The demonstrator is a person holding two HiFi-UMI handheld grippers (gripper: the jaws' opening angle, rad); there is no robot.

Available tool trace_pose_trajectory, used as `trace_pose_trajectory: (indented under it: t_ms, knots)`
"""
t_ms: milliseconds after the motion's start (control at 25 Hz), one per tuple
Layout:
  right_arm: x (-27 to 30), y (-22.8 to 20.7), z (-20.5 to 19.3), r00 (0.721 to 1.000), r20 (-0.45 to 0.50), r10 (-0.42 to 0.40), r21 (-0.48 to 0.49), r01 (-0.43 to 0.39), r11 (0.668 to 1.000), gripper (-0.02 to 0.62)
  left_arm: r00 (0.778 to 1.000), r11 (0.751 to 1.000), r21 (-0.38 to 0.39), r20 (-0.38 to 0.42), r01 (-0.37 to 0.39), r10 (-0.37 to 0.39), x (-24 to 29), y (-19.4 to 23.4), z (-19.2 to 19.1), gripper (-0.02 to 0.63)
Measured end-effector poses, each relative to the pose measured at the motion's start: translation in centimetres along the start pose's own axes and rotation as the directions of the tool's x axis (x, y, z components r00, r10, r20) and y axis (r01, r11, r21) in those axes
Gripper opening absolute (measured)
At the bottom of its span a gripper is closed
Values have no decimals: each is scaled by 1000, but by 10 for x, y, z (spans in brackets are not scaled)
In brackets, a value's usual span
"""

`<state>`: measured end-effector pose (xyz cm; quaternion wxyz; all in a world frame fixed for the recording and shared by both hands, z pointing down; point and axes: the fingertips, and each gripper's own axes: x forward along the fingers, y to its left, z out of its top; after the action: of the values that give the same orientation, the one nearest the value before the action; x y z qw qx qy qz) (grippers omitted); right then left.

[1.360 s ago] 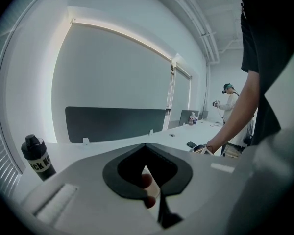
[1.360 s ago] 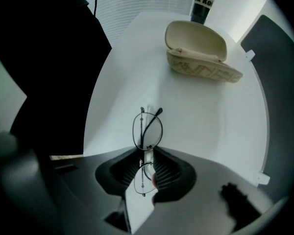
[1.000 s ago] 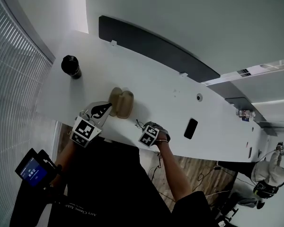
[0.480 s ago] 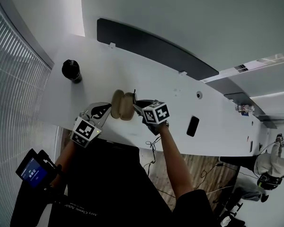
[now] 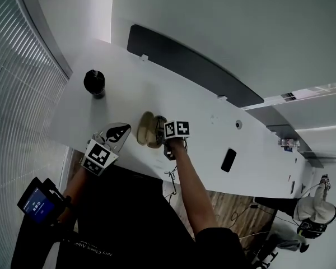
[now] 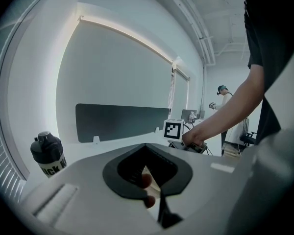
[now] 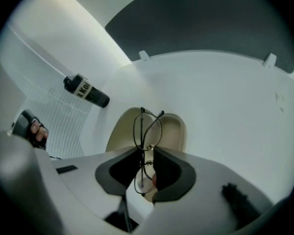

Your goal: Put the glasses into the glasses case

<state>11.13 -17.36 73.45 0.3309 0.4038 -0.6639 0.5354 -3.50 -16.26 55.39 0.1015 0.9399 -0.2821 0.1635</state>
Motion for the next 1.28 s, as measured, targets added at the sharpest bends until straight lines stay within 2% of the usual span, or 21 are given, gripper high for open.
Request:
trace_pose_trajectory:
  t_ms: [200, 400, 600, 720, 880, 1080, 1280]
  knots:
    - [11, -4, -8, 1000, -10, -10, 139, 11, 990, 86, 1000, 1000, 0, 6, 5, -5, -2, -2, 5, 6]
    - [12, -21, -23, 995, -62, -80, 165, 89, 982, 86, 1000, 1000, 12, -1, 9, -9, 5, -6, 20, 6]
    - [16, -24, -27, 996, -56, -76, 214, 86, 973, 87, 1000, 1000, 19, -21, 19, -19, 8, -7, 18, 6]
    - [17, -18, -28, 995, -55, -79, 190, 88, 978, 89, 998, 999, 33, -57, 23, -21, 5, -10, 15, 6]
    - [17, -21, -32, 991, -51, -127, 128, 133, 983, 92, 998, 998, 28, -31, 60, -59, 14, -17, 10, 6]
    - [39, -42, -21, 985, -36, -170, 108, 173, 979, 95, 995, 996, -4, -44, 90, -90, 37, -10, -23, 6]
    - [42, -44, -19, 980, 4, -201, 97, 200, 975, 100, 994, 995, -22, -53, 97, -98, 37, -10, -33, 6]
